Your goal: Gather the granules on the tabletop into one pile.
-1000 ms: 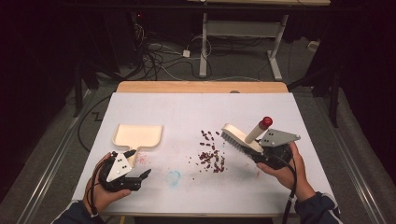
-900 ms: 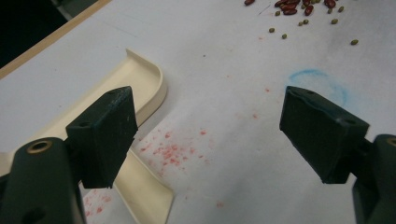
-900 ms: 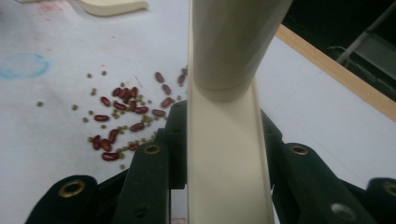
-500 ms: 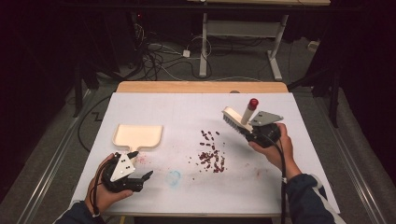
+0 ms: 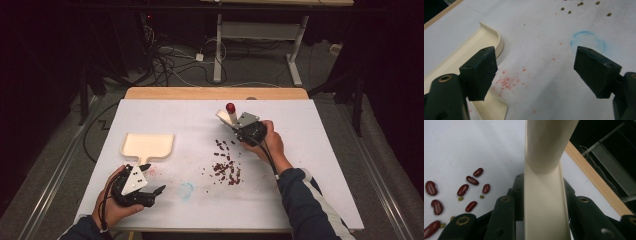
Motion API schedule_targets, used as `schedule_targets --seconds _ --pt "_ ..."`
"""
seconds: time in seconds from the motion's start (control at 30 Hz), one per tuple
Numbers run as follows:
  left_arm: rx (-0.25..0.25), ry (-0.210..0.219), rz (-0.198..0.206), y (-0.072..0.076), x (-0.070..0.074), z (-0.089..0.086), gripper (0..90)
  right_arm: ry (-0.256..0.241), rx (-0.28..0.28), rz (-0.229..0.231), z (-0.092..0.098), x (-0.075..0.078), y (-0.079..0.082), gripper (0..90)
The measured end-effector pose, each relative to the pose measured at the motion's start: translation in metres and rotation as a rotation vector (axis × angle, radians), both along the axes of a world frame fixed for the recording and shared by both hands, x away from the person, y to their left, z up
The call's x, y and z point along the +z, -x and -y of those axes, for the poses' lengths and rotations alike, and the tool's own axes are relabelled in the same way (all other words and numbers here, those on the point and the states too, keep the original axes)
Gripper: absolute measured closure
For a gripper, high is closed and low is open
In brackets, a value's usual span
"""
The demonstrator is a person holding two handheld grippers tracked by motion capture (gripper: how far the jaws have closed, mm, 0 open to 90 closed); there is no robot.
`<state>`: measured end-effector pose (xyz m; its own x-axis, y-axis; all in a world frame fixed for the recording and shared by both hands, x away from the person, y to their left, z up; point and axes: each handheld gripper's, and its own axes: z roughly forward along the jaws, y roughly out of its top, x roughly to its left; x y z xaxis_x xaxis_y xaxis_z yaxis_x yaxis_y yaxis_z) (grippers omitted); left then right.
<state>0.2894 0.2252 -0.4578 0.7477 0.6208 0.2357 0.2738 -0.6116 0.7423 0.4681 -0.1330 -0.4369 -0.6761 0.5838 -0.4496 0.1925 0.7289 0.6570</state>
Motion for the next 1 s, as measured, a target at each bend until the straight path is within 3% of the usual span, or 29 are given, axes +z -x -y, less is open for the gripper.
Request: schedule_targets --seconds 0.17,0.23,0.37,0.4,0.5,0.6,0.63,0.8,1.0 --pt "0.002 -0.007 0.004 0.002 0.0 0.0 18.0 -0.005 0.044 -0.024 -0.012 -0.009 0.003 67.7" --pt "0.004 -0.009 0.003 0.002 0.0 0.0 18.0 0.021 0.082 -0.014 -0.018 -0.013 0.014 67.7" --pt "0.006 -0.011 0.004 0.004 0.0 0.0 18.0 0.02 0.139 -0.015 -0.019 -0.018 0.027 67.5" --pt "0.006 -0.013 0.004 0.004 0.0 0.0 18.0 0.018 0.203 -0.013 -0.017 -0.019 0.036 67.4" --pt "0.004 -0.021 0.001 0.004 0.0 0.001 18.0 0.015 0.282 -0.022 -0.015 -0.019 0.048 67.3" --pt "0.005 -0.035 -0.002 0.003 -0.001 0.002 17.9 0.02 0.318 -0.022 -0.015 -0.02 0.057 67.2" --pt "0.004 -0.036 -0.005 0.003 -0.001 0.002 18.0 0.038 0.371 -0.021 -0.013 -0.02 0.063 66.9" --pt "0.004 -0.037 -0.005 0.002 -0.001 0.003 18.0 0.013 0.419 -0.024 -0.007 -0.02 0.081 66.9" --pt "0.005 -0.043 -0.001 0.003 -0.001 0.004 18.0 0.017 0.47 -0.04 -0.001 -0.019 0.096 66.9"
